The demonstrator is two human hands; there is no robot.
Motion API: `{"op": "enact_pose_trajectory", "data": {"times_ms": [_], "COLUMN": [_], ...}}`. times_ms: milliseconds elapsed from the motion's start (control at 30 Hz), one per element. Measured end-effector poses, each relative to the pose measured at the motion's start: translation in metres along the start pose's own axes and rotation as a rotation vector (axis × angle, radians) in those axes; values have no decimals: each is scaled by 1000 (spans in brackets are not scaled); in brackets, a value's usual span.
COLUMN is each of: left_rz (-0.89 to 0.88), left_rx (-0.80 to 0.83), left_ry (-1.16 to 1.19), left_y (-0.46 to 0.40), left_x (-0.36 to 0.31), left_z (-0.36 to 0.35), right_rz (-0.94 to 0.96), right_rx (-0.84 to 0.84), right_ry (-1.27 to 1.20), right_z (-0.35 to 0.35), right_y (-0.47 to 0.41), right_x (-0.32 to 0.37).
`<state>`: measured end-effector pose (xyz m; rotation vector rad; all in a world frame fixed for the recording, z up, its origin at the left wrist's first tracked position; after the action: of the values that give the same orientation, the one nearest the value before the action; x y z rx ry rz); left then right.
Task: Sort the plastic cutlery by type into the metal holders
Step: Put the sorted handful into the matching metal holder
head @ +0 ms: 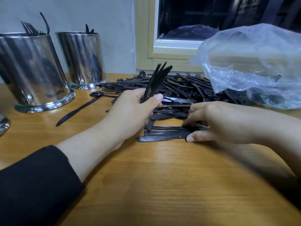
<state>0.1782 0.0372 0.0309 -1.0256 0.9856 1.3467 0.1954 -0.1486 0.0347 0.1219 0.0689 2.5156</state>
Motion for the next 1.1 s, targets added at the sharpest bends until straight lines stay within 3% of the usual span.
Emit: {"op": "enact_pose_trajectory", "data": {"times_ms": [400,667,1100], "left_rz": [-40,-140,-127], "left_rx": [-80,-53,-39], "left_ry": [-9,-186,-335], "left_y": [0,7,13], "left_x": [-5,-15,-18], "left_z": [10,1,-8], "right_rz": [-17,-71,-84], "right_rx": [-13,1,-30], "right_ry": [-133,-177,-169], "right_z": [0,-1,2], "right_y": [3,2,4], "right_x": [5,9,14]}}
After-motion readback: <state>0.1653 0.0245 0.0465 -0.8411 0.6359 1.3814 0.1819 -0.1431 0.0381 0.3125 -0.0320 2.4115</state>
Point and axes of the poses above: each hand's wrist, its own y-axis away from the middle knuckle, its own z-axis out of the back of the hand, x = y × z, the point moved 7 cm from there along -y, towards the middle knuckle, and after that the axes turned 15 degrees about z, right-handed, at the moved point
